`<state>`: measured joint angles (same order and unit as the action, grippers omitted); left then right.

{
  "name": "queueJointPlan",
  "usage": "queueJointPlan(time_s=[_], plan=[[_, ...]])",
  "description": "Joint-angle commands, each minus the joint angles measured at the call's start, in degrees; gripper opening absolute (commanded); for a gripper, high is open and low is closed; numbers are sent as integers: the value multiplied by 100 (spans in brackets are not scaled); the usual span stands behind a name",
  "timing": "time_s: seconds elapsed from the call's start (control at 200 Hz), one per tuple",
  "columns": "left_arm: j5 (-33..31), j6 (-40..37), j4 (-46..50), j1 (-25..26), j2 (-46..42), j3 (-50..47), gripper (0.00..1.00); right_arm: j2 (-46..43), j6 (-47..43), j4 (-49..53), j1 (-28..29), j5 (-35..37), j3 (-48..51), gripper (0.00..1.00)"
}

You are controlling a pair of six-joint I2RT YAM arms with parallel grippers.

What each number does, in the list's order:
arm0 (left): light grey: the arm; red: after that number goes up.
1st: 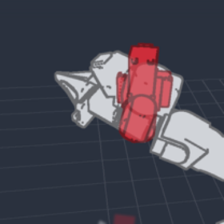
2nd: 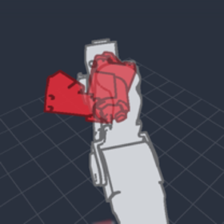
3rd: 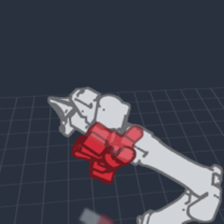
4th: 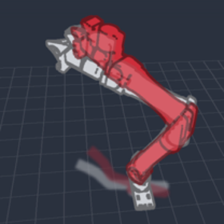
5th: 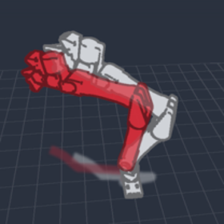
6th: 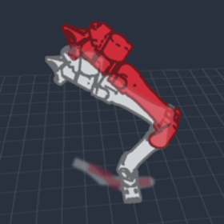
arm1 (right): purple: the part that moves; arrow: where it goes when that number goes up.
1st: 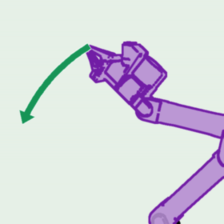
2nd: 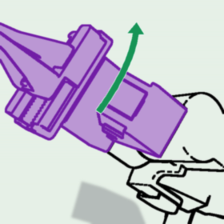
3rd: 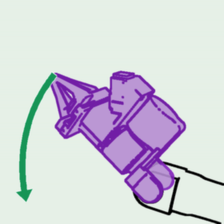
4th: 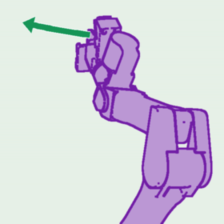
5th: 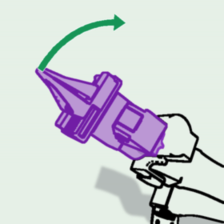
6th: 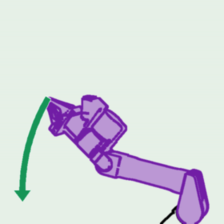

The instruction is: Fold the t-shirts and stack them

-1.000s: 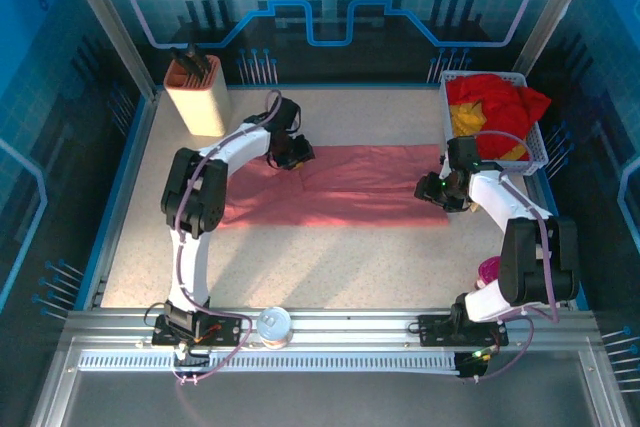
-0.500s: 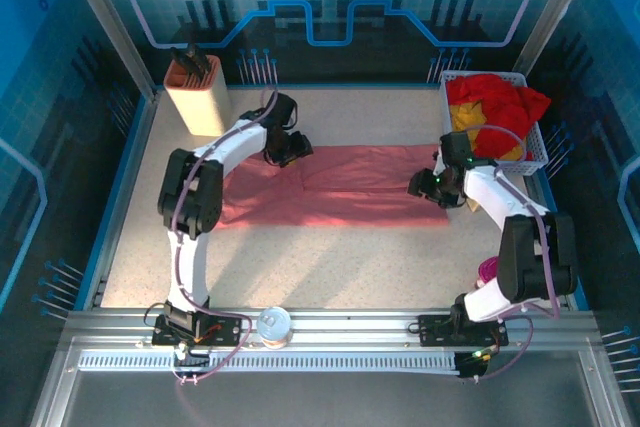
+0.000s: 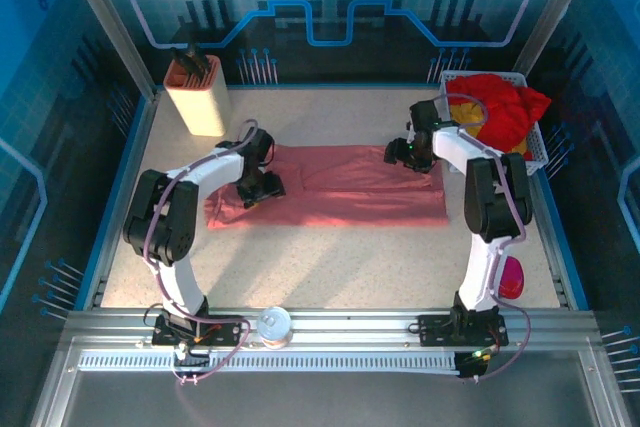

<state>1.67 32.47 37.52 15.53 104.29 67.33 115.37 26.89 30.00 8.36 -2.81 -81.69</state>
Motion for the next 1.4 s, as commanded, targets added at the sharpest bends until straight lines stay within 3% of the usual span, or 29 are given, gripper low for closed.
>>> queueJointPlan(time_s=[0.0, 0.12, 0.295, 0.51, 0.715, 1.096, 1.396], plan=[[-37, 9, 30, -24, 86, -21, 60, 278, -17, 273, 125, 187, -258, 68], [137, -35, -41, -24, 533, 270, 59, 658, 82, 761, 198, 397, -522, 69], [247, -310, 663, -15, 1608, 1582, 57, 539, 118, 1169, 419, 541, -495, 68], [517, -432, 1221, 27, 2384, 2875, 55, 612, 71, 1682, 609, 480, -578, 67], [697, -609, 1829, 213, 3086, 4298, 55, 132, 183, 1756, 1077, 133, -56, 68], [1227, -771, 2967, 848, 4874, 7584, 52, -1103, 1879, 532, 2436, -627, 2082, 68], [1851, -681, 2336, 1160, 4975, 7806, 52, -1222, 3270, -394, 3742, -774, 2216, 68]])
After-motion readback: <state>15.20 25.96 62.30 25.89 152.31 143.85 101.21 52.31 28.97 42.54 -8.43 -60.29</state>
